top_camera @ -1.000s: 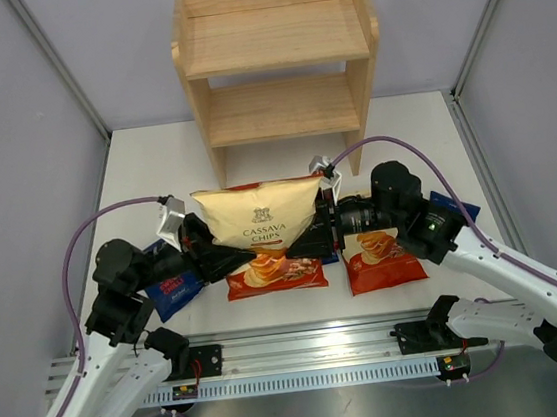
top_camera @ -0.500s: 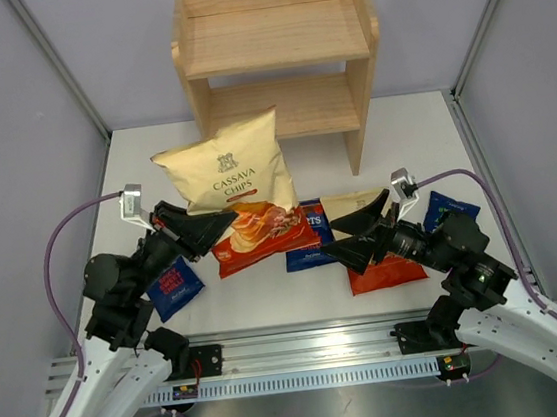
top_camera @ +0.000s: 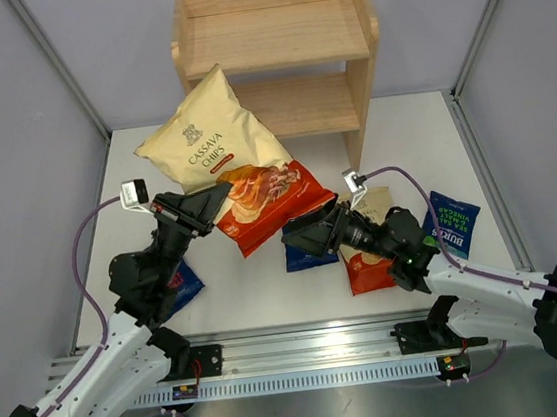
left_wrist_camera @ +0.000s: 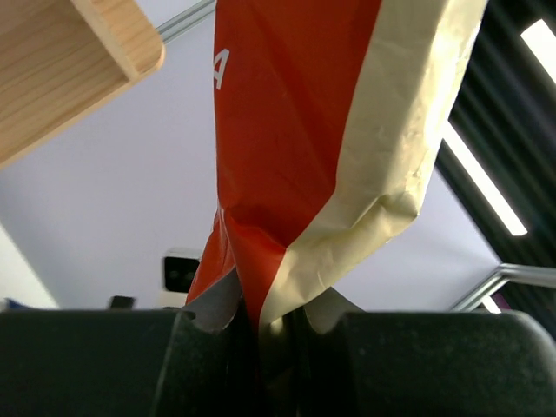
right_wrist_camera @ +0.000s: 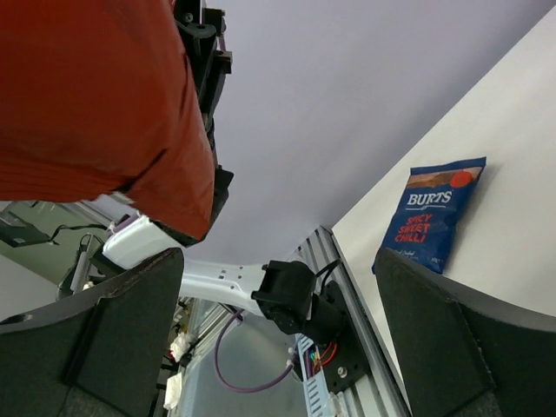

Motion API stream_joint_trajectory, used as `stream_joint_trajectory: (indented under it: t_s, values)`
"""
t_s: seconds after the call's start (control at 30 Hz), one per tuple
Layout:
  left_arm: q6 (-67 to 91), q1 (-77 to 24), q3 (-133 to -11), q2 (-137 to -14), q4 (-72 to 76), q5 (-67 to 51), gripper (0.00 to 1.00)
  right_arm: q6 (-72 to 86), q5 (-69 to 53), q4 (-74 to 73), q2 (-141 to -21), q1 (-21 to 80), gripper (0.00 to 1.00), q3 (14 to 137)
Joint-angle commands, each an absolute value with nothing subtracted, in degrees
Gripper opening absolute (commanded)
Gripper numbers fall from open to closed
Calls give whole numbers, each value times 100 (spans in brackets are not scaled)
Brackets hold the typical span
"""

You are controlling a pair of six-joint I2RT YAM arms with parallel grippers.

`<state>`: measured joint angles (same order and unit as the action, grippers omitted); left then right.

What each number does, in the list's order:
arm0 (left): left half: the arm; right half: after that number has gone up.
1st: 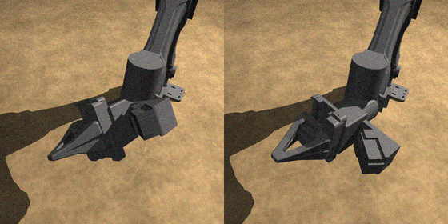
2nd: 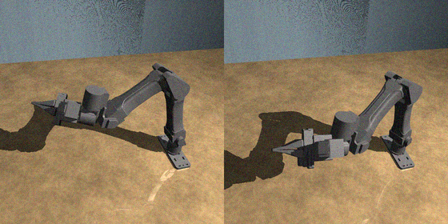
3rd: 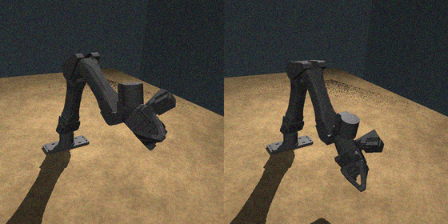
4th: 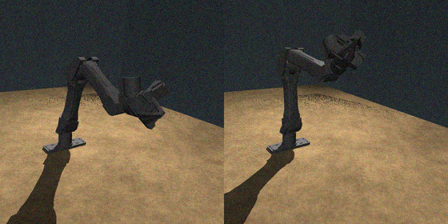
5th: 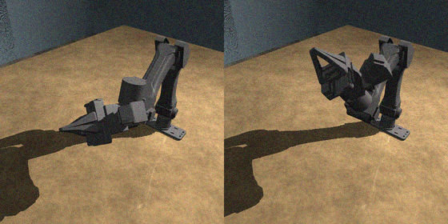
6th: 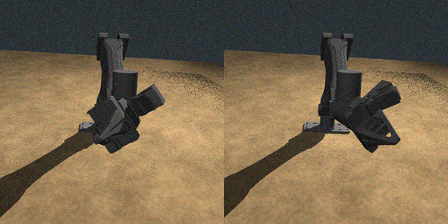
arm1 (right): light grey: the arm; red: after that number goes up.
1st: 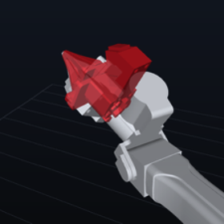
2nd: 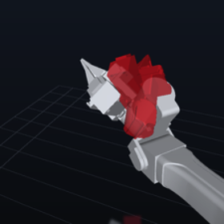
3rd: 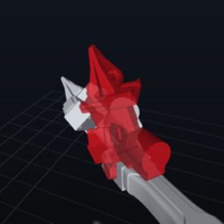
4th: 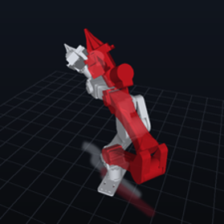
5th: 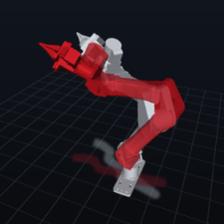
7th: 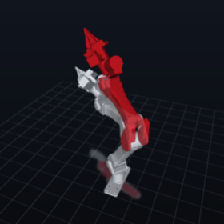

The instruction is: Place and organize the chips bags onto the shelf

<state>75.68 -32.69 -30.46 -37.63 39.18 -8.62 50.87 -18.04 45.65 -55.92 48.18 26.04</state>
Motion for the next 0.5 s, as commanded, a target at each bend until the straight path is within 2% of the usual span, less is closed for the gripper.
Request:
stream_joint_trajectory:
  t_s: [0.0, 0.33, 0.47]
  values:
    - [8059, -3419, -2980, -3657, 4799, -53, 17, 5274, -1758, 6536, -6020, 4966, 99, 2952]
    - [8552, -3480, -2672, -3744, 4534, -122, 16, 4993, -1653, 6961, -6723, 5080, 99, 3682]
    - [8657, -3489, -2654, -3850, 4579, -386, 16, 4948, -1415, 6461, -6820, 5080, 96, 3920]
